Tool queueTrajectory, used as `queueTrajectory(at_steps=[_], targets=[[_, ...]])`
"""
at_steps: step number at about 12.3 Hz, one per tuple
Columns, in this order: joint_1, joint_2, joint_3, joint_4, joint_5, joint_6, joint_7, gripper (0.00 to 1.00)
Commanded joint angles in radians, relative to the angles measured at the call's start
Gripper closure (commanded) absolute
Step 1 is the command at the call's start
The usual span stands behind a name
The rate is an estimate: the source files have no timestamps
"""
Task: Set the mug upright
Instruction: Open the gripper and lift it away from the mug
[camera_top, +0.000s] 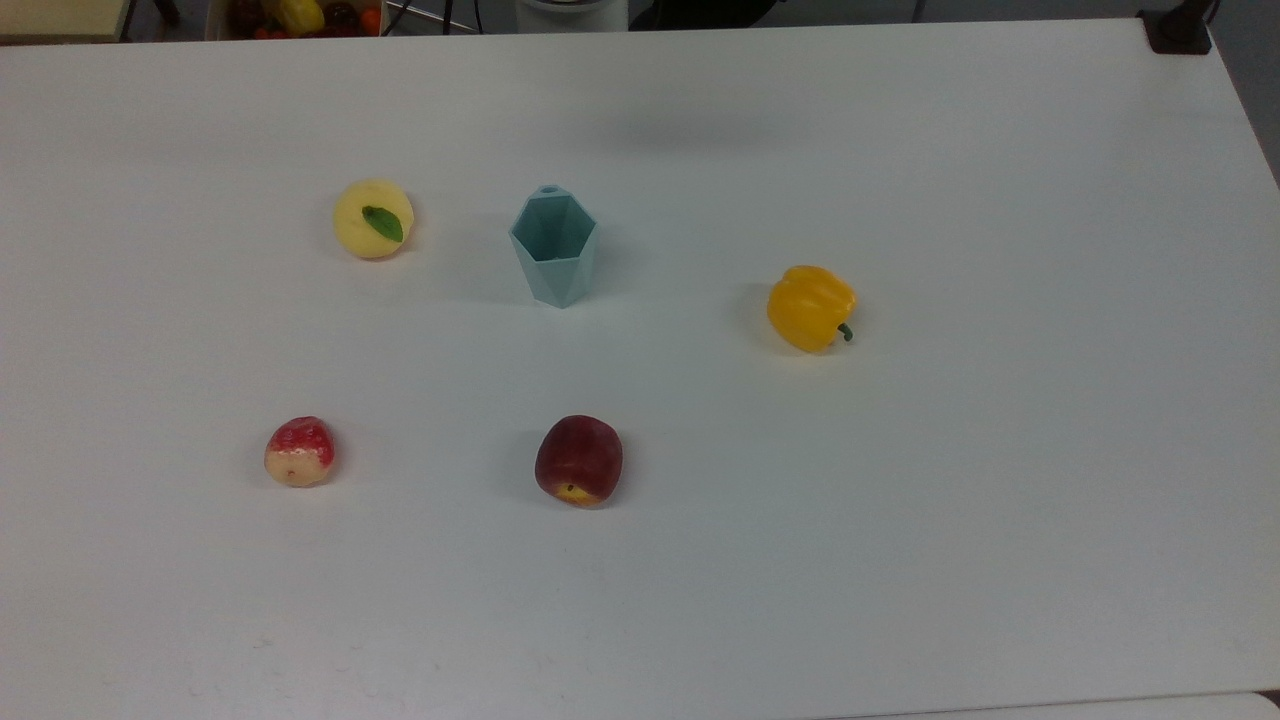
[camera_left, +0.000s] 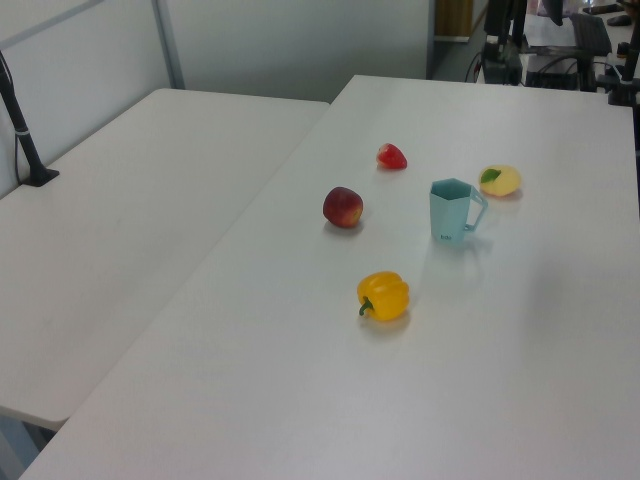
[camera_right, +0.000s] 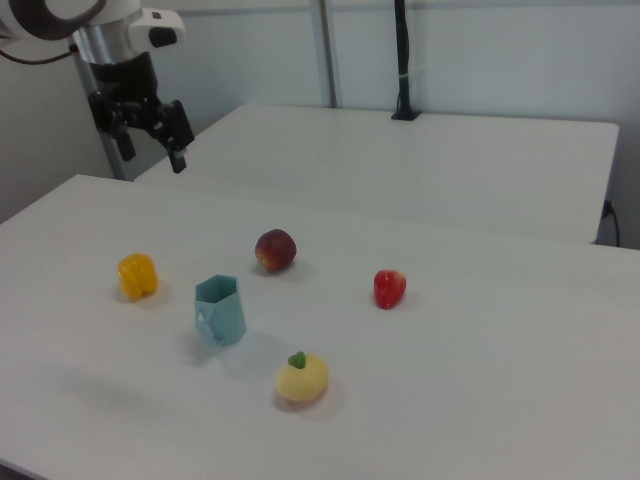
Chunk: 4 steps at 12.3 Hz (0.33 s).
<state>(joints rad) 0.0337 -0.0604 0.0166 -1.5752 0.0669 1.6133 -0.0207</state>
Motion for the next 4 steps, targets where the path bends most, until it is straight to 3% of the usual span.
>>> queueTrajectory(at_steps=[1, 4], targets=[[0.026, -0.036, -0.037, -0.074, 0.004, 0.092, -0.054, 0.00], [0.045, -0.036, -0.037, -0.077, 0.002, 0.088, -0.054, 0.00]])
